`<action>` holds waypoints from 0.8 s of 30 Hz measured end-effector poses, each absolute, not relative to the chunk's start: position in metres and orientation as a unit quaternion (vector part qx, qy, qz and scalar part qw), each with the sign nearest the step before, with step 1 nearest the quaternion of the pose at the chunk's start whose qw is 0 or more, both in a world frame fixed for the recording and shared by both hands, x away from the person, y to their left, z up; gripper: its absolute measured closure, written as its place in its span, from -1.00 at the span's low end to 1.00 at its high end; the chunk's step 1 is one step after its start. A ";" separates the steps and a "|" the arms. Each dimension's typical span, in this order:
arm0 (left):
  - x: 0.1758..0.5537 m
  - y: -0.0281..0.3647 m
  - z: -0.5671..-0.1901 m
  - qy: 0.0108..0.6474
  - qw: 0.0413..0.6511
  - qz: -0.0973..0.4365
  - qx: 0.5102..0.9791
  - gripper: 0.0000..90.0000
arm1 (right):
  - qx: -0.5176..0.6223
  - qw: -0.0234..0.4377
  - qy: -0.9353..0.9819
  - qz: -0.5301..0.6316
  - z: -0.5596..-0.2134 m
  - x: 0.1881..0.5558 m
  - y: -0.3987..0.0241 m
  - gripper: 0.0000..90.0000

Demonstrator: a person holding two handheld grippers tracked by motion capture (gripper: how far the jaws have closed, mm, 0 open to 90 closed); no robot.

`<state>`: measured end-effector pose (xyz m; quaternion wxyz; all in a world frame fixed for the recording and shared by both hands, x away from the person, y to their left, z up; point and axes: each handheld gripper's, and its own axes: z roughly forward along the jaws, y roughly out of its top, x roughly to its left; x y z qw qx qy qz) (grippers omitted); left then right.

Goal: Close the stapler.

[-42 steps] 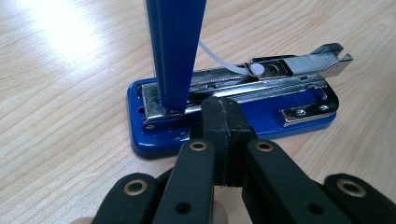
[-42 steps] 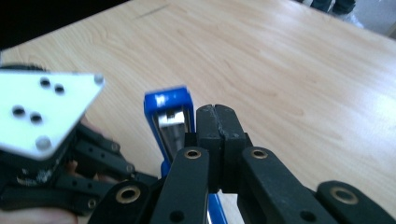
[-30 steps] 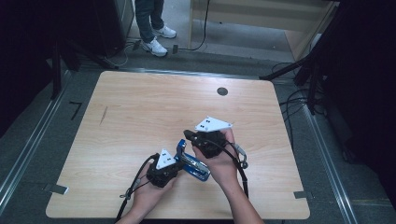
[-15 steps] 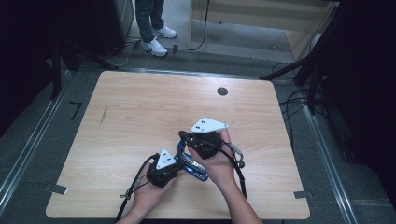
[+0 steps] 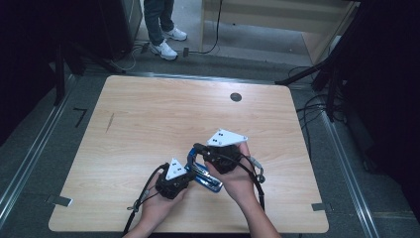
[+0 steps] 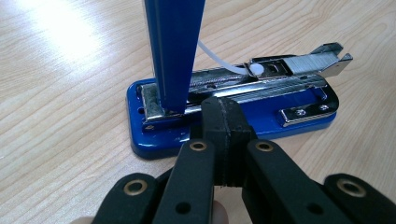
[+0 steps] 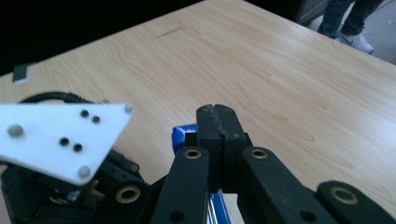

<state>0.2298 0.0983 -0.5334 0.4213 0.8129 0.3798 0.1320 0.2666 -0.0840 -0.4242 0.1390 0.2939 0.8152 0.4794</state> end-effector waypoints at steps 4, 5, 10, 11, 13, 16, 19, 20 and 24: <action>0.230 0.098 -0.533 0.380 0.421 0.131 0.813 1.00 | 0.296 0.140 0.816 0.476 -0.428 0.263 -0.087 1.00; 0.230 0.098 -0.533 0.380 0.421 0.131 0.813 1.00 | 0.296 0.138 0.815 0.479 -0.429 0.263 -0.089 1.00; 0.230 0.099 -0.534 0.381 0.423 0.130 0.812 1.00 | 0.298 0.142 0.814 0.477 -0.430 0.259 -0.092 1.00; 0.230 0.099 -0.534 0.381 0.423 0.129 0.812 1.00 | 0.296 0.142 0.815 0.478 -0.432 0.258 -0.093 1.00; 0.230 0.099 -0.534 0.383 0.424 0.127 0.811 1.00 | 0.296 0.143 0.816 0.475 -0.435 0.254 -0.094 1.00; 0.230 0.099 -0.534 0.382 0.423 0.128 0.811 1.00 | 0.299 0.140 0.817 0.473 -0.441 0.251 -0.098 1.00; 0.230 0.099 -0.534 0.382 0.423 0.128 0.811 1.00 | 0.304 0.137 0.816 0.472 -0.449 0.247 -0.102 1.00; 0.230 0.099 -0.534 0.382 0.423 0.129 0.812 1.00 | 0.304 0.136 0.815 0.474 -0.451 0.247 -0.103 1.00; 0.230 0.100 -0.533 0.381 0.421 0.129 0.813 1.00 | 0.308 0.134 0.814 0.474 -0.455 0.243 -0.109 1.00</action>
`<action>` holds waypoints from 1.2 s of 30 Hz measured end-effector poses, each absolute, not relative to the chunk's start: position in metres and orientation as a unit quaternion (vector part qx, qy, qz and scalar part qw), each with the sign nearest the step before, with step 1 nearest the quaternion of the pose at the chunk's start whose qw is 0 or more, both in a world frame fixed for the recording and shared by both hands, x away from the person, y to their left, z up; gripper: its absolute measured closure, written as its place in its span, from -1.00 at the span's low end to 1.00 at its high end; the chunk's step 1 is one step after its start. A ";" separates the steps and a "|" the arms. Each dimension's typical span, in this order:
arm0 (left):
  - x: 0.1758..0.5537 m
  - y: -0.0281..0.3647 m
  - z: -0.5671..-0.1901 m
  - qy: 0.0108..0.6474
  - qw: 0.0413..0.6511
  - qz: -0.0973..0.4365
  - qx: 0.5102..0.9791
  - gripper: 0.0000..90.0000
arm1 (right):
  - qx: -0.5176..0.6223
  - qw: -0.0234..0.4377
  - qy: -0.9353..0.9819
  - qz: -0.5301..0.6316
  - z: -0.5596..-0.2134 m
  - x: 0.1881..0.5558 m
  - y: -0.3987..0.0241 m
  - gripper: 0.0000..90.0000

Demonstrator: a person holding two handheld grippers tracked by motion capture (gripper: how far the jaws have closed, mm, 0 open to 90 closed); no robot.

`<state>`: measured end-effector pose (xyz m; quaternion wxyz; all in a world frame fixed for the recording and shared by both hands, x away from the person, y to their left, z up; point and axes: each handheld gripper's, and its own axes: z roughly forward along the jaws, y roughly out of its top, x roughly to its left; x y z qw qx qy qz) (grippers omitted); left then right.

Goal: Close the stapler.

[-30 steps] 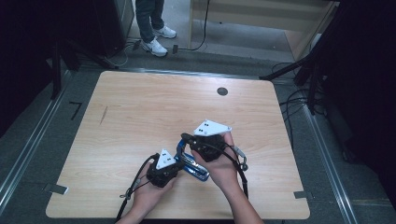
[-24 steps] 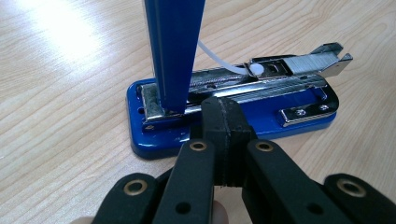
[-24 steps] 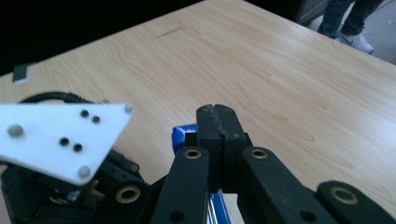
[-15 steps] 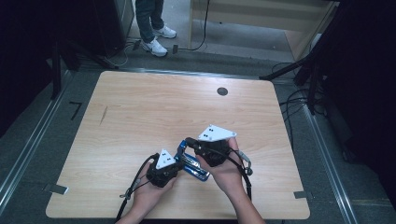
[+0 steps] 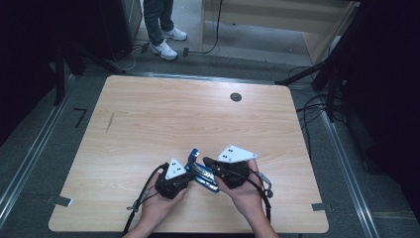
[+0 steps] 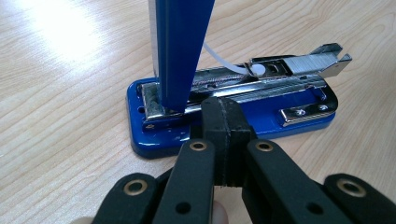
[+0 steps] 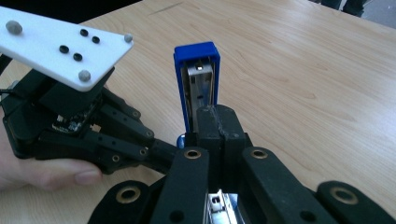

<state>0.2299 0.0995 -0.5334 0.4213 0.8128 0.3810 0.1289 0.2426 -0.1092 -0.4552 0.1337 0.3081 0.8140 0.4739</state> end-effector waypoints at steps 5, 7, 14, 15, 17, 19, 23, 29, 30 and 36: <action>0.229 0.099 -0.534 0.383 0.422 0.130 0.811 1.00 | 0.318 0.133 0.810 0.474 -0.460 0.239 -0.115 1.00; 0.229 0.099 -0.534 0.380 0.422 0.131 0.813 1.00 | 0.320 0.132 0.809 0.475 -0.461 0.237 -0.117 1.00; 0.229 0.099 -0.534 0.383 0.423 0.128 0.811 1.00 | 0.325 0.130 0.806 0.478 -0.467 0.236 -0.124 1.00; 0.229 0.099 -0.534 0.383 0.423 0.129 0.811 1.00 | 0.327 0.131 0.803 0.481 -0.465 0.237 -0.124 1.00; 0.229 0.099 -0.533 0.381 0.421 0.130 0.813 1.00 | 0.326 0.136 0.800 0.486 -0.459 0.241 -0.123 1.00; 0.229 0.099 -0.533 0.380 0.421 0.132 0.813 1.00 | 0.325 0.139 0.797 0.490 -0.450 0.246 -0.118 1.00; 0.229 0.098 -0.533 0.379 0.420 0.133 0.814 1.00 | 0.329 0.143 0.791 0.496 -0.438 0.260 -0.106 1.00; 0.229 0.098 -0.533 0.377 0.418 0.136 0.815 1.00 | 0.318 0.141 0.793 0.500 -0.420 0.273 -0.087 1.00; 0.229 0.098 -0.533 0.378 0.419 0.138 0.814 1.00 | 0.314 0.142 0.795 0.499 -0.419 0.275 -0.084 1.00; 0.229 0.098 -0.533 0.378 0.419 0.138 0.814 1.00 | 0.293 0.126 0.811 0.490 -0.418 0.276 -0.069 1.00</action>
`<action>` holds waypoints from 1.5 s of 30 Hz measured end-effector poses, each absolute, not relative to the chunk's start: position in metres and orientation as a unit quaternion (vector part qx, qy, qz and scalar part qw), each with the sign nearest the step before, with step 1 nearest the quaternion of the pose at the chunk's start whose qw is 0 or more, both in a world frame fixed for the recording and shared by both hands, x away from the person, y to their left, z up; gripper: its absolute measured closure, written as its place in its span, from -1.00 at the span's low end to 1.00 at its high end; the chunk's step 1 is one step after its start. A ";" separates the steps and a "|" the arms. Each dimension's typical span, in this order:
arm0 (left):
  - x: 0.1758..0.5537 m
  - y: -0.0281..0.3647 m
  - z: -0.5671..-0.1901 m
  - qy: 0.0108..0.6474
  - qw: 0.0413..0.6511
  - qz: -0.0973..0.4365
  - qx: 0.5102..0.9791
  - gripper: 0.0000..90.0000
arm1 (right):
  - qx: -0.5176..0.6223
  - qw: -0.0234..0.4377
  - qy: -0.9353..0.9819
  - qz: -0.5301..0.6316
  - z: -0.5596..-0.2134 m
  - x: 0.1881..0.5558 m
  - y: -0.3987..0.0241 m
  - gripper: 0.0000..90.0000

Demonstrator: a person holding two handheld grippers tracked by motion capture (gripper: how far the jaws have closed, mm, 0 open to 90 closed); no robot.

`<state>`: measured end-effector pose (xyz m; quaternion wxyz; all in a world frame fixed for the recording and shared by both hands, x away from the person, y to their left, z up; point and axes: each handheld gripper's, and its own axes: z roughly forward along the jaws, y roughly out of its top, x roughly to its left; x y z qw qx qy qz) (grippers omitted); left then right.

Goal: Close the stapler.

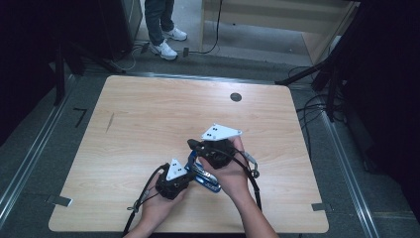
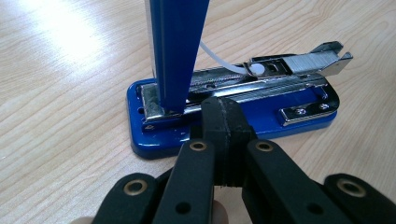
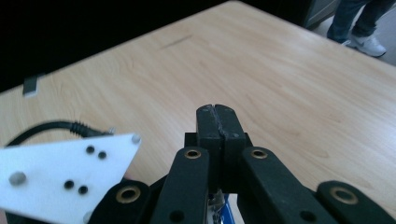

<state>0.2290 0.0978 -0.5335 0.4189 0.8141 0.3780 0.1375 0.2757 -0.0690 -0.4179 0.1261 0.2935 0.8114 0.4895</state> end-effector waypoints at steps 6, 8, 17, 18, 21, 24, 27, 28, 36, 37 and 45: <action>0.229 0.098 -0.533 0.378 0.419 0.138 0.814 1.00 | 0.282 0.126 0.829 0.466 -0.426 0.270 -0.068 1.00; 0.229 0.098 -0.533 0.377 0.419 0.137 0.815 1.00 | 0.281 0.128 0.828 0.467 -0.428 0.267 -0.071 1.00; 0.229 0.097 -0.533 0.375 0.419 0.137 0.816 1.00 | 0.288 0.129 0.830 0.459 -0.440 0.257 -0.087 1.00; 0.229 0.097 -0.533 0.375 0.419 0.136 0.816 1.00 | 0.289 0.131 0.830 0.458 -0.443 0.254 -0.090 1.00; 0.229 0.098 -0.533 0.377 0.419 0.135 0.815 1.00 | 0.294 0.132 0.826 0.463 -0.450 0.248 -0.099 1.00; 0.229 0.098 -0.533 0.376 0.417 0.134 0.816 1.00 | 0.298 0.132 0.822 0.467 -0.455 0.243 -0.105 1.00; 0.229 0.098 -0.533 0.377 0.419 0.134 0.815 1.00 | 0.304 0.133 0.818 0.470 -0.460 0.240 -0.113 1.00; 0.229 0.099 -0.533 0.378 0.420 0.132 0.815 1.00 | 0.307 0.132 0.817 0.470 -0.461 0.239 -0.115 1.00; 0.229 0.099 -0.533 0.376 0.418 0.132 0.816 1.00 | 0.328 0.120 0.810 0.471 -0.484 0.229 -0.130 1.00; 0.229 0.099 -0.533 0.375 0.418 0.133 0.816 1.00 | 0.330 0.120 0.811 0.469 -0.487 0.228 -0.131 1.00; 0.229 0.099 -0.533 0.373 0.418 0.130 0.818 1.00 | 0.346 0.129 0.804 0.465 -0.497 0.219 -0.140 1.00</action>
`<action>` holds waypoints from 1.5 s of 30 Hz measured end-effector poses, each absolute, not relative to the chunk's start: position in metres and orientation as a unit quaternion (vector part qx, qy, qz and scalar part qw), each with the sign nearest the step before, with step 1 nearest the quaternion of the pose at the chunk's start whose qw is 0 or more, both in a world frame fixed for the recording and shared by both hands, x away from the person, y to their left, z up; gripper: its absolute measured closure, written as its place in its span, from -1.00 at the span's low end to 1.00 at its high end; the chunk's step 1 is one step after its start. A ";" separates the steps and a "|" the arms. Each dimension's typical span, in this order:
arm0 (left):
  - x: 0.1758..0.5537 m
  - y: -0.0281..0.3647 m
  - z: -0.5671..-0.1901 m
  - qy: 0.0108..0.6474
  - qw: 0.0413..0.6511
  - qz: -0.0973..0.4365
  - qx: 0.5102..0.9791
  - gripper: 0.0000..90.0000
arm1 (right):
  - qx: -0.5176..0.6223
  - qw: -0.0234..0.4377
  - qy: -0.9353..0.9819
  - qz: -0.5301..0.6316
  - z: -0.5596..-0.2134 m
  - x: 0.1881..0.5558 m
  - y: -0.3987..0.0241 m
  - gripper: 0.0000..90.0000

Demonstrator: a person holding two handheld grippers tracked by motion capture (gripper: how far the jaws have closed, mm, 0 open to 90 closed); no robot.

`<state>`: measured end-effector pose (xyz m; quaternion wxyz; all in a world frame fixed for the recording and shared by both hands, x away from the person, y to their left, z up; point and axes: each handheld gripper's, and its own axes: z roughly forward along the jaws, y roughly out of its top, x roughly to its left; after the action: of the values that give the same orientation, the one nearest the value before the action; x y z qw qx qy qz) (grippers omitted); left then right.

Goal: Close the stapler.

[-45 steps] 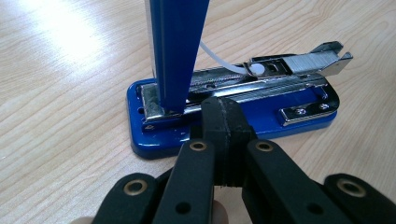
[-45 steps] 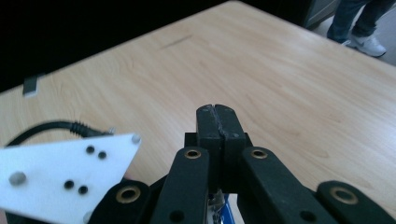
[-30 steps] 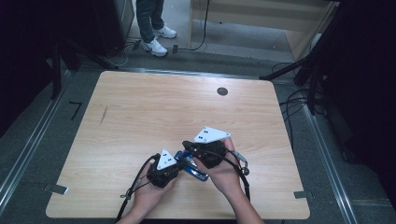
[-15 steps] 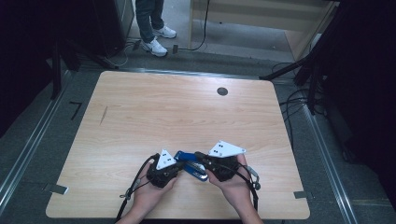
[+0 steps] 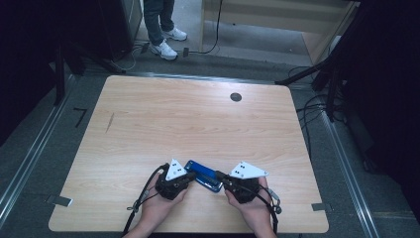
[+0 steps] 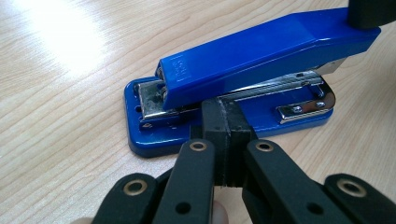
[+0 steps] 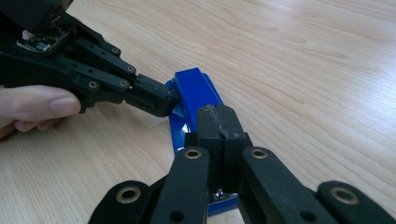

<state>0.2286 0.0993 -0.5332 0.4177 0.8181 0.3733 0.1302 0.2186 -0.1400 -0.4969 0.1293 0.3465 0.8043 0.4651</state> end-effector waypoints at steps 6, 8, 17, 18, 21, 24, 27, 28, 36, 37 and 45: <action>0.228 0.099 -0.533 0.371 0.417 0.128 0.820 1.00 | 0.343 0.150 0.811 0.450 -0.502 0.212 -0.139 1.00; 0.228 0.099 -0.533 0.371 0.418 0.127 0.820 1.00 | 0.346 0.148 0.807 0.455 -0.505 0.210 -0.139 1.00; 0.228 0.099 -0.533 0.371 0.418 0.127 0.820 1.00 | 0.350 0.158 0.802 0.458 -0.510 0.206 -0.139 1.00; 0.228 0.099 -0.533 0.371 0.418 0.127 0.819 1.00 | 0.353 0.152 0.801 0.460 -0.511 0.205 -0.139 1.00; 0.228 0.099 -0.533 0.371 0.418 0.126 0.819 1.00 | 0.367 0.165 0.798 0.450 -0.509 0.205 -0.141 1.00; 0.228 0.100 -0.533 0.372 0.417 0.126 0.820 1.00 | 0.384 0.157 0.787 0.456 -0.510 0.206 -0.144 1.00; 0.229 0.100 -0.533 0.372 0.418 0.125 0.819 1.00 | 0.382 0.153 0.780 0.471 -0.507 0.204 -0.145 1.00; 0.229 0.100 -0.533 0.372 0.418 0.125 0.819 1.00 | 0.383 0.156 0.776 0.476 -0.505 0.202 -0.145 1.00; 0.228 0.101 -0.533 0.371 0.420 0.124 0.819 1.00 | 0.386 0.161 0.775 0.474 -0.506 0.194 -0.145 1.00; 0.228 0.101 -0.533 0.373 0.422 0.122 0.817 1.00 | 0.386 0.163 0.776 0.471 -0.506 0.193 -0.146 1.00; 0.224 0.110 -0.532 0.379 0.435 0.118 0.808 1.00 | 0.383 0.159 0.784 0.462 -0.514 0.189 -0.143 1.00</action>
<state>0.2239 0.1097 -0.5320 0.4349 0.8082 0.3793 0.1178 0.1889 -0.1434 -0.5135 0.1587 0.3826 0.7845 0.4616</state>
